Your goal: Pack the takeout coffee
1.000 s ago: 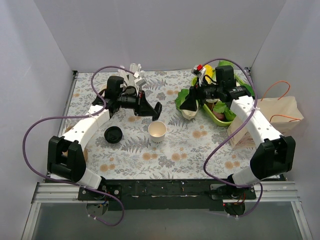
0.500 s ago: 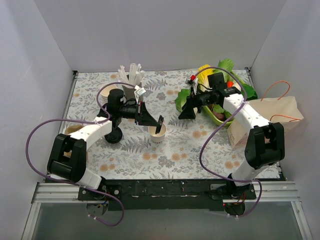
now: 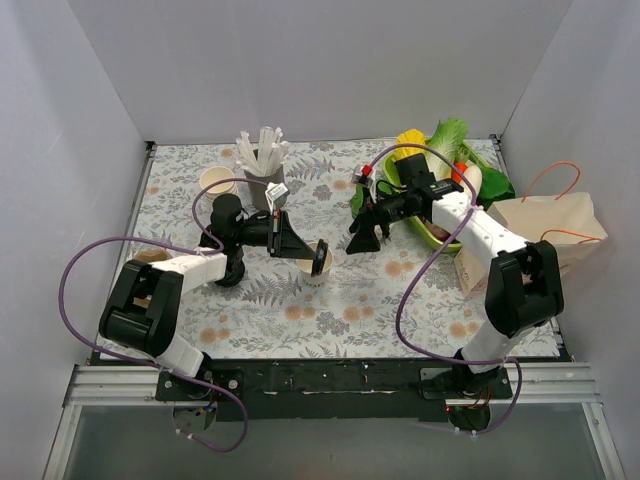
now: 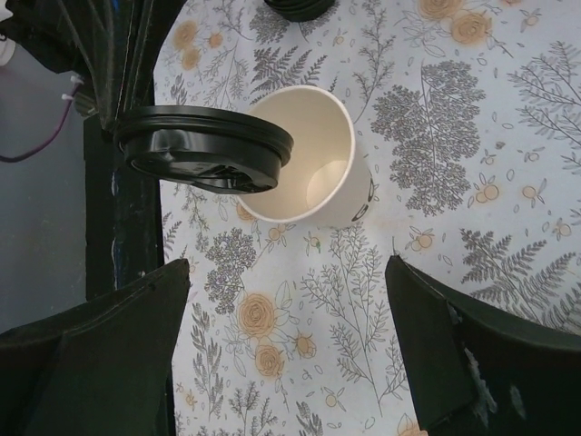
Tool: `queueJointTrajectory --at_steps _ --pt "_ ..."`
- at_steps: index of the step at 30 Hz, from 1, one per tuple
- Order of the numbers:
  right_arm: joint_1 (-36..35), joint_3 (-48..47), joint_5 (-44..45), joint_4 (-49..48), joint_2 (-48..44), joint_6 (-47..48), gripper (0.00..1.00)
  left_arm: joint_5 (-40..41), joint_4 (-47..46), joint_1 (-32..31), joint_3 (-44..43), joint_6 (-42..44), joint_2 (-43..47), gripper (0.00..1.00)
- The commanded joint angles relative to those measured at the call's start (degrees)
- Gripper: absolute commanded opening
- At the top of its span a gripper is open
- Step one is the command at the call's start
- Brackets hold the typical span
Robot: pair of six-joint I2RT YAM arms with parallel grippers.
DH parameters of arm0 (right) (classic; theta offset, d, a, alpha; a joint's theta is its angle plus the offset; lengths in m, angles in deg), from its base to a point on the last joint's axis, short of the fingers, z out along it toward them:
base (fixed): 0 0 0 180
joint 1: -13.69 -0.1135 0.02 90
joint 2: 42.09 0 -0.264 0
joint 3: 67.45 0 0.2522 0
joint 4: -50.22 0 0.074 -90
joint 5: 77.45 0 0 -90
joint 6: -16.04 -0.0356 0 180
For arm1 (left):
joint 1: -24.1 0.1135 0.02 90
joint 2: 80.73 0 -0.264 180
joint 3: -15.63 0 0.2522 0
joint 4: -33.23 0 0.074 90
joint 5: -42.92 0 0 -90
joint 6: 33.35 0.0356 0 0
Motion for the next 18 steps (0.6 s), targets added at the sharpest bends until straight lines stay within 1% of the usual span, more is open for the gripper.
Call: queueJointTrajectory --at_steps 1,8,12,15,18 --pt "-1.9 -0.9 -1.5 -0.1 1.6 3.9 0.97 -0.8 -8.0 0.4 0.7 -5.2 -0.1 0.0" --pt "-4.1 -1.0 -1.6 -2.7 3.7 4.9 0.98 0.5 -8.6 0.9 2.5 -6.6 -0.3 0.0" --pt "-5.1 -1.4 -2.6 -5.0 4.7 3.5 0.98 0.3 -10.4 1.0 3.1 -8.2 -1.6 0.0" --pt "-5.8 -2.1 -3.4 -5.0 5.4 3.4 0.98 -0.3 -12.7 1.0 2.9 -9.3 -2.8 0.0" --pt "-6.3 -2.6 -4.2 -4.8 6.3 3.5 0.98 -0.3 -12.4 1.0 2.7 -8.7 -3.2 0.0"
